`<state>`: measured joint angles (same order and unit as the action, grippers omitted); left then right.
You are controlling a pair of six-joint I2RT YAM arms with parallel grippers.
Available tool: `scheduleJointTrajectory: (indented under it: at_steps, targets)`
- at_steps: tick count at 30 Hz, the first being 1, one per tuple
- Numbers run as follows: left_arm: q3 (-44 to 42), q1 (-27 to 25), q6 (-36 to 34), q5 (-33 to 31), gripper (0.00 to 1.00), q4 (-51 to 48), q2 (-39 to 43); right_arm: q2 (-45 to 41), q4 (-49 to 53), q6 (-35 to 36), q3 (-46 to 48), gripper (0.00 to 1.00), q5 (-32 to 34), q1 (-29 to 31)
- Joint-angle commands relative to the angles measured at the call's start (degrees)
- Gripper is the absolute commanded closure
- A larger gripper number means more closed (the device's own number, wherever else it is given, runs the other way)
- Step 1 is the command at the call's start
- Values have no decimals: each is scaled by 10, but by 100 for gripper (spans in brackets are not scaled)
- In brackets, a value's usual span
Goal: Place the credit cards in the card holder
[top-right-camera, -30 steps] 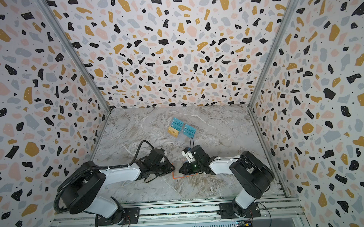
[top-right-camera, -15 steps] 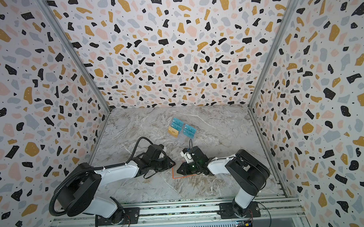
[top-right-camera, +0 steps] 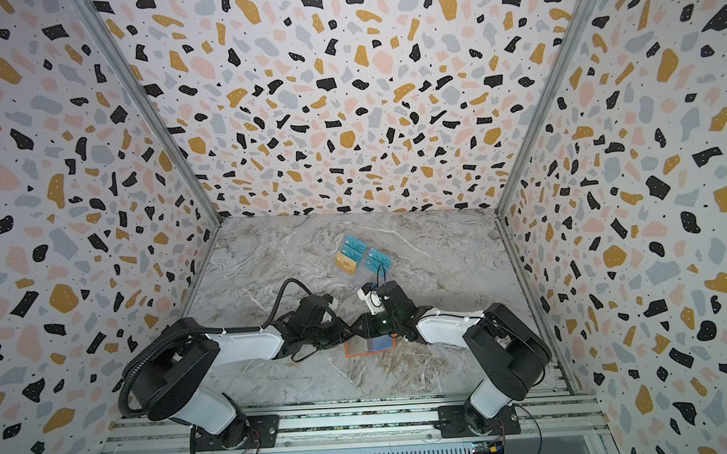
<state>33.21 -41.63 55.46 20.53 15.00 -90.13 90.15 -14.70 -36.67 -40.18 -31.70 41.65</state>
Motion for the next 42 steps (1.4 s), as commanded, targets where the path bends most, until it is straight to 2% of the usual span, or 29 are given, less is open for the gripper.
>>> scheduleJointTrajectory:
  at_steps: [1,5,10,15,20,29,42]
  targets:
    - [-25,-3,-3,-1,75,-26,-5,-11,41,50,-56,78,-2,-26]
    - [-20,-3,-13,-7,75,-38,-8,42,84,106,-159,78,5,-52]
    - [-14,-3,-15,-6,75,-42,-11,135,154,185,-313,73,53,-67]
    - [-16,-3,-16,-12,75,-51,-6,212,205,239,-429,66,107,-74]
    - [-15,-3,-12,-7,74,-45,-9,285,261,280,-534,65,142,-75]
    - [-21,-3,-3,1,74,-29,-14,328,299,314,-593,61,184,-75]
    - [-21,-2,-4,2,74,-31,-10,345,313,333,-636,60,181,-76]
